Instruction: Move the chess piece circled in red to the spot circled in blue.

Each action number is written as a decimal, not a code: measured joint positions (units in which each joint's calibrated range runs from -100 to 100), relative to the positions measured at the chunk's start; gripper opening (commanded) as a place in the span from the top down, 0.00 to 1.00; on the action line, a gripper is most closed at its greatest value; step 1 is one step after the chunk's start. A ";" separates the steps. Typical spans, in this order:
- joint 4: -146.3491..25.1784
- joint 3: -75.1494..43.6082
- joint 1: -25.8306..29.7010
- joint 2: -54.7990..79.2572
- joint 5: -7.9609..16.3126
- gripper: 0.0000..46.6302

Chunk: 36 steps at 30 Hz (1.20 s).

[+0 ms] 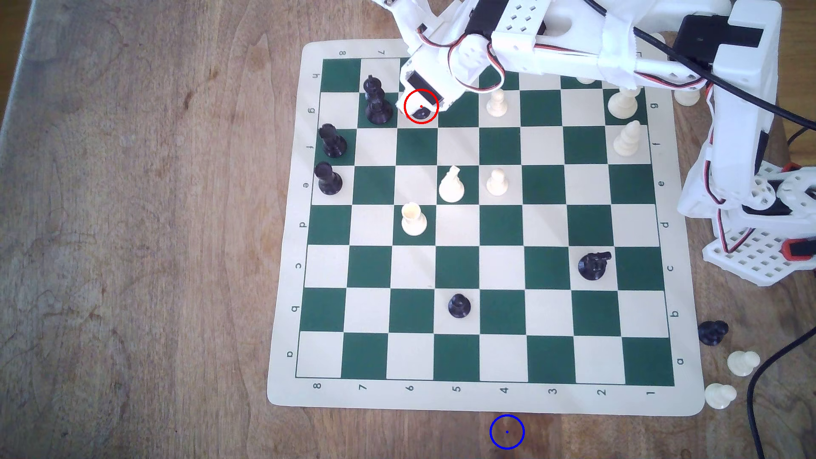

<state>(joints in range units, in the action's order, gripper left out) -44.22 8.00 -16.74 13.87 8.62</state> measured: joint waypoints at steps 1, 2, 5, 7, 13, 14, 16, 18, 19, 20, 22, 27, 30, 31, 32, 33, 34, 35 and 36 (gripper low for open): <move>0.00 -0.09 0.00 0.42 0.00 0.72; 0.00 -0.36 0.00 0.92 -0.05 0.73; 0.00 -1.17 0.00 1.76 -0.05 0.74; 0.00 -1.36 0.00 1.76 -0.05 0.77; -0.08 -1.36 0.00 1.76 -0.05 0.89; -0.16 -1.36 0.00 1.76 -0.05 0.90; -0.96 -1.36 0.22 1.76 0.10 0.91; -1.43 -1.36 0.96 1.76 -0.10 0.92; -1.43 -1.36 1.18 1.76 -0.10 0.92; -1.43 -1.36 1.33 1.76 -0.20 0.92; -1.99 -1.36 1.40 1.76 -0.20 0.92; -3.35 -1.36 1.40 1.76 -0.39 0.99; -5.34 -1.36 1.33 -0.67 -0.34 0.99; -5.82 -1.36 1.33 -1.93 -0.34 0.99; -6.06 -1.36 1.33 -3.02 -0.29 0.99; -6.45 -1.36 1.33 -4.44 -0.34 0.99; -6.69 -1.36 1.33 -5.70 -0.34 0.99; -6.85 -1.36 1.33 -8.55 -0.34 0.99; -6.85 -1.36 1.33 -9.72 -0.34 0.99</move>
<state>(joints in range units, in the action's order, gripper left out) -51.08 6.64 -15.41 4.15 8.28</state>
